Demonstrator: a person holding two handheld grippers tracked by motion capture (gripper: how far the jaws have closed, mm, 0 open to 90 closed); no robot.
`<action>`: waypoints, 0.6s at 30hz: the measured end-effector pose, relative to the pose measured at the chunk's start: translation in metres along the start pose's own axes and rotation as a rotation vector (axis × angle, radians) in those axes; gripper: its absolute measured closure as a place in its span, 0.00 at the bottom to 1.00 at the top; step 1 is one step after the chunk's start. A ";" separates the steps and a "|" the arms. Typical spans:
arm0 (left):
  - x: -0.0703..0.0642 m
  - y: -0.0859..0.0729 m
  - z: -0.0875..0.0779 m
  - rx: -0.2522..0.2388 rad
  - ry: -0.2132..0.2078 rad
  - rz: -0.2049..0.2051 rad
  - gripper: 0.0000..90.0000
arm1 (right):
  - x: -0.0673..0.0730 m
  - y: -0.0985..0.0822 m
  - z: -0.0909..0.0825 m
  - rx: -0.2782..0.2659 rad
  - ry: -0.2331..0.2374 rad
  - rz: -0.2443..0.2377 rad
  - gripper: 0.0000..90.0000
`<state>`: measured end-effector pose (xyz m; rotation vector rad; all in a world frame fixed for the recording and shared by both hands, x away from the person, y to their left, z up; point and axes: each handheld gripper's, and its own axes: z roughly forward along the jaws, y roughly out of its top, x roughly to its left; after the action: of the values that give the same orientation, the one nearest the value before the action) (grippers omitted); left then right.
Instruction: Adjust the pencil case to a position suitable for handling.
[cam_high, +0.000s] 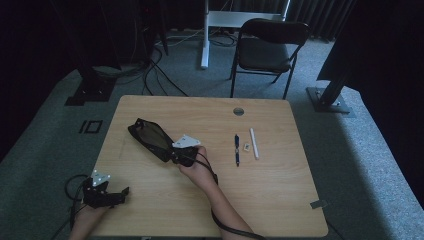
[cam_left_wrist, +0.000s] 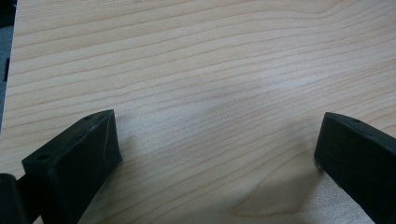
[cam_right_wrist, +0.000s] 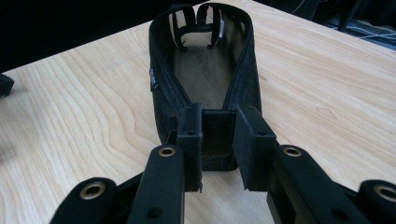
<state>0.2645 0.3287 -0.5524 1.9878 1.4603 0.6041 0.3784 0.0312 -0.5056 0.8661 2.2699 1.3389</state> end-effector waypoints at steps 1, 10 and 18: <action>0.000 0.000 0.000 0.000 0.000 0.000 0.00 | -0.001 -0.003 -0.002 -0.001 0.005 0.007 0.81; 0.000 0.000 0.000 0.000 0.000 0.000 0.00 | -0.002 -0.012 -0.019 -0.010 0.012 0.019 0.81; 0.000 0.000 0.000 0.000 0.000 0.000 0.00 | -0.001 -0.019 -0.035 -0.010 0.015 0.015 0.81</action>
<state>0.2645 0.3286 -0.5524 1.9874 1.4606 0.6041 0.3524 0.0007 -0.5058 0.8746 2.2704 1.3667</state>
